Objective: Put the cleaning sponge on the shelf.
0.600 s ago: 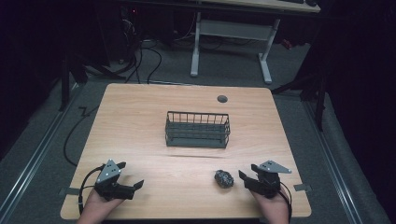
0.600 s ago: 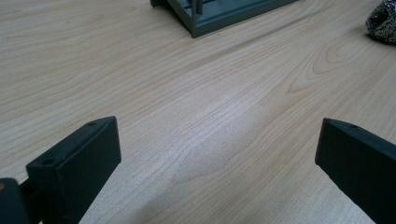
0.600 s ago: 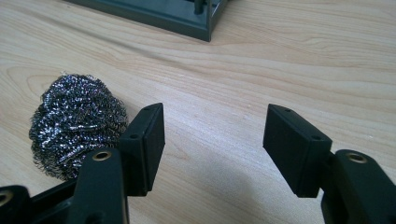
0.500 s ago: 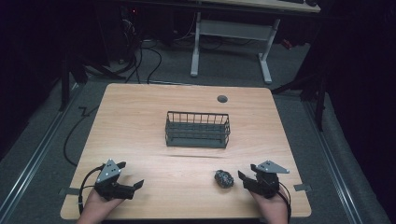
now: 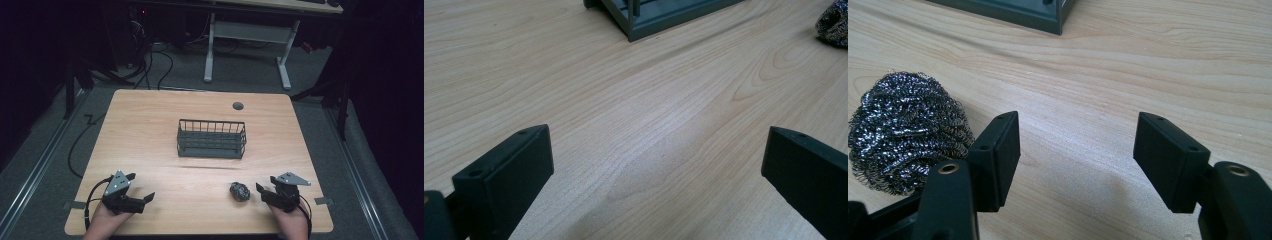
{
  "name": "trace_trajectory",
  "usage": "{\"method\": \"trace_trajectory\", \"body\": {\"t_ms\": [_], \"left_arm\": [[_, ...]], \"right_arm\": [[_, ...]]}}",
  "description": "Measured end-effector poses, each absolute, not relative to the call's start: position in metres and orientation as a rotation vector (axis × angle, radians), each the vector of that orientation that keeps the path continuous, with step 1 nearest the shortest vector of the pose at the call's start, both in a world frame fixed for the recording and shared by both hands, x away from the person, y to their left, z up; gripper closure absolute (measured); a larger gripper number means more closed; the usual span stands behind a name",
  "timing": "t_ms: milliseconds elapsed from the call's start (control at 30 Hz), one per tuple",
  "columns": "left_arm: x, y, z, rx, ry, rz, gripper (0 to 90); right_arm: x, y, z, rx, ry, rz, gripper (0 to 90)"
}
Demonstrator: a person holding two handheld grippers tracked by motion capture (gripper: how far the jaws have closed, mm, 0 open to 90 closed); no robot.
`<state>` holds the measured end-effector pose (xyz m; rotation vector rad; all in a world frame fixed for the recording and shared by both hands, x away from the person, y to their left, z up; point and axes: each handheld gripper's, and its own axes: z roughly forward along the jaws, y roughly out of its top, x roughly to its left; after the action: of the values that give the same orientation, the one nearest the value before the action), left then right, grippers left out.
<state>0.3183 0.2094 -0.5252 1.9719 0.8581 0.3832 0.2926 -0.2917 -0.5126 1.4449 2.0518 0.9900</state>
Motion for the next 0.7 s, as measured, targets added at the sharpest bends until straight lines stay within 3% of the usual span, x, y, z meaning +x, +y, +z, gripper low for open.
{"method": "trace_trajectory", "body": {"t_ms": [700], "left_arm": [[0.3172,0.2078,-0.524,1.984,0.846,0.407,0.8]], "right_arm": [[0.2899,-0.2861,-0.5078,1.425,1.989,0.947,31.8]]}}
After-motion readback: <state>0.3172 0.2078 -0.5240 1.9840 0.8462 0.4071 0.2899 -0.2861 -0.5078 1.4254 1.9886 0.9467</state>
